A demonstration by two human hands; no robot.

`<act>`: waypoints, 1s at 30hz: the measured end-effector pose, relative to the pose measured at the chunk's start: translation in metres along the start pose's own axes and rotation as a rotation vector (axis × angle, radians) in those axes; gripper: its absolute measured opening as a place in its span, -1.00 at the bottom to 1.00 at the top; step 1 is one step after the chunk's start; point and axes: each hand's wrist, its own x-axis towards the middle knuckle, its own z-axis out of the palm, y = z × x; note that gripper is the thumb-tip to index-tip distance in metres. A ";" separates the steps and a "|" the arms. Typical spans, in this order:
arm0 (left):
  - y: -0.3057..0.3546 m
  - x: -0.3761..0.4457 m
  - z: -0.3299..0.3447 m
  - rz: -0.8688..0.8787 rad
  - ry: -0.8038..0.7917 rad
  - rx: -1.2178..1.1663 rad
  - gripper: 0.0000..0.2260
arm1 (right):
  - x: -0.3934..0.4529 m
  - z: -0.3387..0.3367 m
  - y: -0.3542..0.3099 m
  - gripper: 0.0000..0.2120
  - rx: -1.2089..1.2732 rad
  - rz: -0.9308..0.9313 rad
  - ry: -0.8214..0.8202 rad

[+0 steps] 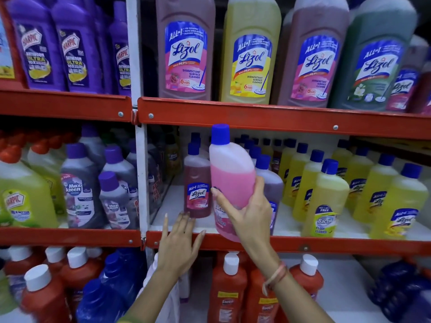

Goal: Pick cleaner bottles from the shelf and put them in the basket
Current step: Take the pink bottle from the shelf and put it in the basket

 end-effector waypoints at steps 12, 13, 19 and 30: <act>0.060 0.010 0.017 -0.012 -0.012 0.009 -0.47 | 0.013 -0.100 -0.011 -0.36 0.144 -0.043 0.036; 0.059 0.010 0.017 -0.011 -0.007 0.011 -0.46 | 0.016 -0.106 -0.009 -0.39 0.309 0.012 -0.048; 0.059 0.010 0.018 0.012 0.003 -0.008 -0.23 | 0.029 -0.118 0.011 -0.33 0.986 0.295 -0.500; 0.060 0.010 0.022 -0.011 0.007 -0.016 -0.22 | 0.033 -0.117 0.021 -0.36 1.427 0.356 -0.997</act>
